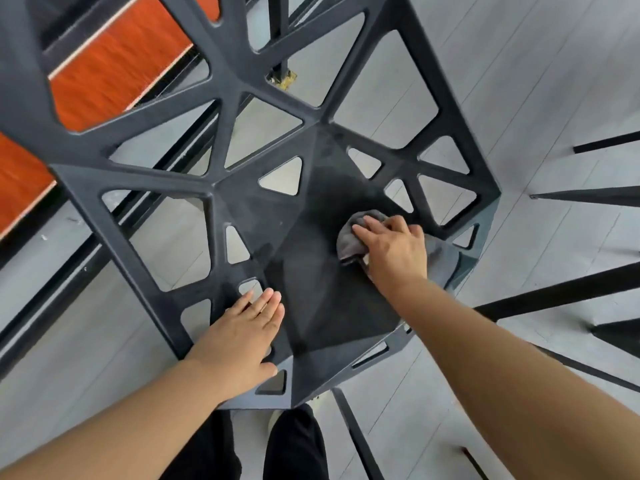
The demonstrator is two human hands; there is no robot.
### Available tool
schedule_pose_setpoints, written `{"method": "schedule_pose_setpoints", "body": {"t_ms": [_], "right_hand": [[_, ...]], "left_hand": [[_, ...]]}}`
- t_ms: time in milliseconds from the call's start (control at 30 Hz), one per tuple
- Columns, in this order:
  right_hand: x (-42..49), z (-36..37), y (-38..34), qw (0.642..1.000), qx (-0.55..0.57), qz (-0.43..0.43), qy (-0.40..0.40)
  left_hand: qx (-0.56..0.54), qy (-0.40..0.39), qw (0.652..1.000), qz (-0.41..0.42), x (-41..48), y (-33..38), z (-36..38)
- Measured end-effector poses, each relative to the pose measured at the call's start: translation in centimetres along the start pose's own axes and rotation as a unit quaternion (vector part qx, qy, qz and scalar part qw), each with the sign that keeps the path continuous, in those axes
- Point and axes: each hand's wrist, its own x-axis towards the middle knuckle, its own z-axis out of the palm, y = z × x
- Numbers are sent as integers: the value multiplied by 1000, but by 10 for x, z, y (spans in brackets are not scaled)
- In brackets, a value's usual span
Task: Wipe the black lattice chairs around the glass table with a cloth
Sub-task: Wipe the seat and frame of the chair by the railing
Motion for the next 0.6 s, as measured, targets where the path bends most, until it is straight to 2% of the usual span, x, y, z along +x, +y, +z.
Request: {"method": "schedule_pose_setpoints", "body": {"t_ms": [100, 200, 367, 500, 533, 600], "right_hand": [[36, -14, 9, 998, 3, 57, -29], [22, -13, -18, 991, 69, 110, -22], [-51, 10, -74, 995, 95, -18, -2], [-48, 5, -60, 986, 86, -144, -3], [-32, 5, -47, 984, 72, -162, 7], [9, 2, -22, 991, 73, -108, 39]], "left_hand": [[-1, 2, 1000, -2, 0, 0, 1], [7, -7, 1000, -2, -2, 0, -2], [26, -15, 1000, 6, -3, -3, -7], [77, -14, 997, 19, -2, -16, -32], [102, 2, 995, 7, -2, -23, -39], [147, 17, 988, -34, -8, -41, -53]]}}
